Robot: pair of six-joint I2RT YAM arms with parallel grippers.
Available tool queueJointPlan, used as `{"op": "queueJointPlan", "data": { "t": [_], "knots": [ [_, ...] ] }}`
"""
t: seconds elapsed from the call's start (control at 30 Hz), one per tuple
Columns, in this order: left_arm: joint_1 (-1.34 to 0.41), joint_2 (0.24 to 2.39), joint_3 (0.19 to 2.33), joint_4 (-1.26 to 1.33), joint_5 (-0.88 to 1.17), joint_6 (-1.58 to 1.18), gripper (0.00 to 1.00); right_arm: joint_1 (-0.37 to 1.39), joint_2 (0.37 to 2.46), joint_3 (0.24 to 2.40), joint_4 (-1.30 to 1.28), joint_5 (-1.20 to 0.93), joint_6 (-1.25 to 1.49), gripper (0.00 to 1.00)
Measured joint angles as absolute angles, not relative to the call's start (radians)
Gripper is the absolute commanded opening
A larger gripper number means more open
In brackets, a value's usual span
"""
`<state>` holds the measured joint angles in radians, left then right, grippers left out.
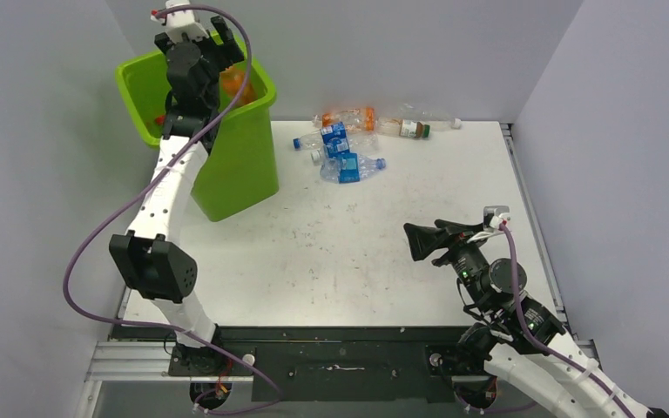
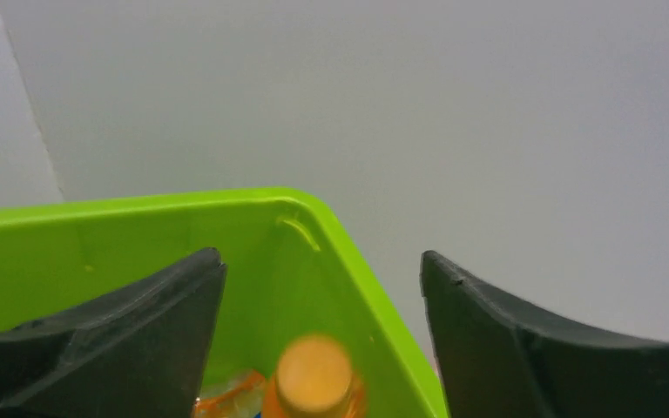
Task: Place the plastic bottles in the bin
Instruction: Place the plastic bottle in the trash bin, then pick up the plastic bottle at the center of the board.
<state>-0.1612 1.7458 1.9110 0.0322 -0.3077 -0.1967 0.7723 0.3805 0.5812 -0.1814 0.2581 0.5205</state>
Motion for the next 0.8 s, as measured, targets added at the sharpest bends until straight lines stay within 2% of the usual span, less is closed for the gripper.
{"op": "queueJointPlan", "data": {
  "t": [0.03, 0.2, 0.47, 0.67, 0.8],
  "knots": [
    [-0.169, 1.747, 1.914, 0.046, -0.321, -0.194, 0.97, 0.772, 0.382, 0.58, -0.182, 0.259, 0.519, 0.9],
    [-0.289, 1.66, 1.846, 0.187, -0.389, -0.093, 0.96, 0.772, 0.386, 0.577, -0.195, 0.277, 0.514, 0.9],
    [-0.631, 1.287, 1.581, 0.235, -0.34, 0.003, 0.96, 0.772, 0.442, 0.578, -0.216, 0.347, 0.556, 0.9],
    [-0.771, 1.062, 1.371, 0.095, -0.213, -0.025, 0.96, 0.772, 0.661, 0.614, -0.2, 0.426, 0.601, 0.9],
    [-0.781, 0.948, 1.113, 0.008, -0.147, -0.071, 0.96, 0.745, 0.853, 0.648, -0.126, 0.449, 0.64, 0.9]
  ]
}}
